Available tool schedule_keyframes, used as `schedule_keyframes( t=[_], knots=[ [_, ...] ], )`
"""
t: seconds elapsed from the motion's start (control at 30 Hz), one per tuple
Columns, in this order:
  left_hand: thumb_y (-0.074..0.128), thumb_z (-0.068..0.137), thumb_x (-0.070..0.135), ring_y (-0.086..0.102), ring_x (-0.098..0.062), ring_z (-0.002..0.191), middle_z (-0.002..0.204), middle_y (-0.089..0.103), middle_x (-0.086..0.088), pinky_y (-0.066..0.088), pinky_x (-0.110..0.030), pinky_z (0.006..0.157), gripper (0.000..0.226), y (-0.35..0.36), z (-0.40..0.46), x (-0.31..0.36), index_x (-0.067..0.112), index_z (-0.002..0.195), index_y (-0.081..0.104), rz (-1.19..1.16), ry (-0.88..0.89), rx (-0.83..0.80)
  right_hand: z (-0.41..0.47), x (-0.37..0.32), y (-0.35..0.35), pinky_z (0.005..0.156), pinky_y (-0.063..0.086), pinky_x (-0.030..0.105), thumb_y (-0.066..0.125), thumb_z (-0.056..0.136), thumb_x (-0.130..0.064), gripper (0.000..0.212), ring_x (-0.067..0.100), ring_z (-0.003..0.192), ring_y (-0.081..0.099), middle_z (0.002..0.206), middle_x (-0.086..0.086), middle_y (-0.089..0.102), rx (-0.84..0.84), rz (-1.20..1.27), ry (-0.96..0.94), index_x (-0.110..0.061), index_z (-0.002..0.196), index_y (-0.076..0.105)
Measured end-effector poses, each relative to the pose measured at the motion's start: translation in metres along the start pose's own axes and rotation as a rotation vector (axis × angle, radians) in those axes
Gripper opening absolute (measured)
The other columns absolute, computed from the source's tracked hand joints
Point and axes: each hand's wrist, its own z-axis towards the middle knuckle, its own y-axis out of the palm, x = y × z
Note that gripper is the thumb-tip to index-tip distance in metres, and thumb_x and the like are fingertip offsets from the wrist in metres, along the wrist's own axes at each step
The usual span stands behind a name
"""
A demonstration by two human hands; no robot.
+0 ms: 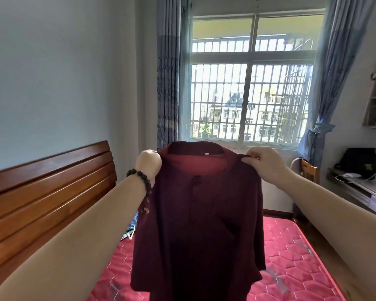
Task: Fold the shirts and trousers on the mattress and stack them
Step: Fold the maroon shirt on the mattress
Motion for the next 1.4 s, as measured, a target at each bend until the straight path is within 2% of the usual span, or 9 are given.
schedule_keyframes(
  t=[0.1,0.23,0.5,0.6,0.77,0.87,0.97,1.13,1.4],
  knots=[
    [0.039,0.097,0.014,0.054,-0.018,0.069,0.072,0.059,0.001,0.036,-0.022,0.051,0.022,-0.009,-0.007,-0.009,0.012,0.087,0.059,0.100,0.197,0.061,-0.004,-0.009,-0.007,0.063,0.043,0.030,0.061,0.093,-0.025,0.026,0.019,0.061,0.054,0.065,0.005,0.060,-0.108,0.413,0.141,-0.015,0.069,0.065],
    [0.054,0.093,0.041,0.051,-0.007,0.055,0.058,0.055,0.006,0.034,-0.019,0.052,0.026,-0.034,-0.013,-0.024,0.018,0.081,0.051,0.422,0.639,-0.048,-0.004,-0.014,-0.028,0.053,0.052,0.025,0.068,0.087,-0.031,0.021,0.012,0.056,0.063,0.064,-0.001,0.068,-0.246,0.495,0.180,-0.023,0.068,0.073],
    [0.059,0.092,0.027,0.056,-0.029,0.064,0.077,0.058,-0.010,0.045,-0.038,0.058,0.026,-0.050,-0.010,-0.026,0.003,0.082,0.056,0.700,0.917,0.100,-0.001,-0.018,-0.036,0.057,0.054,0.027,0.073,0.082,-0.019,0.007,0.015,0.061,0.065,0.074,0.003,0.070,-0.274,0.553,0.126,-0.022,0.076,0.073],
    [0.058,0.094,0.020,0.057,-0.033,0.069,0.084,0.059,-0.014,0.050,-0.044,0.062,0.019,-0.047,-0.008,-0.026,0.001,0.089,0.059,0.693,0.815,0.163,-0.002,-0.020,-0.034,0.052,0.052,0.026,0.070,0.086,-0.019,0.010,0.018,0.060,0.065,0.079,0.007,0.072,-0.255,0.522,0.088,-0.023,0.077,0.069],
    [0.072,0.083,0.015,0.053,-0.014,0.060,0.064,0.060,0.001,0.041,-0.024,0.058,0.013,-0.036,0.000,-0.020,0.013,0.074,0.063,0.344,0.382,0.093,-0.004,-0.020,-0.026,0.047,0.043,0.019,0.061,0.093,-0.024,0.013,0.011,0.050,0.056,0.068,0.005,0.069,-0.169,0.270,-0.017,-0.027,0.080,0.061],
    [0.069,0.087,0.013,0.058,-0.012,0.051,0.066,0.062,-0.006,0.049,-0.016,0.048,0.016,-0.036,0.000,-0.013,0.006,0.074,0.062,0.025,-0.014,-0.183,-0.001,-0.018,-0.022,0.052,0.037,0.020,0.061,0.092,-0.022,0.017,0.005,0.052,0.050,0.063,-0.006,0.059,-0.068,0.068,-0.058,-0.027,0.076,0.058],
    [0.050,0.098,0.012,0.068,-0.017,0.057,0.080,0.068,-0.015,0.059,-0.029,0.060,0.021,-0.041,-0.008,-0.007,-0.004,0.093,0.063,-0.270,-0.358,-0.565,-0.001,-0.015,-0.020,0.059,0.037,0.024,0.064,0.089,-0.016,0.017,0.011,0.064,0.051,0.072,-0.005,0.058,0.013,0.054,0.003,-0.021,0.073,0.060],
    [0.043,0.101,0.016,0.068,-0.019,0.059,0.075,0.070,-0.013,0.056,-0.040,0.074,0.026,-0.036,-0.009,-0.013,-0.002,0.099,0.061,-0.212,-0.354,-0.597,-0.006,-0.012,-0.013,0.062,0.043,0.032,0.054,0.096,-0.008,0.023,0.017,0.060,0.052,0.068,0.006,0.058,-0.098,0.623,0.295,-0.013,0.074,0.058],
    [0.057,0.086,0.006,0.069,-0.020,0.060,0.072,0.070,-0.014,0.057,-0.029,0.053,0.019,-0.063,0.003,-0.018,-0.002,0.079,0.072,-0.147,-0.336,-0.976,0.002,0.007,-0.030,0.054,0.052,0.024,0.066,0.087,-0.024,0.018,0.012,0.056,0.061,0.070,0.006,0.064,-0.368,0.645,0.341,-0.012,0.075,0.068]
  ],
)
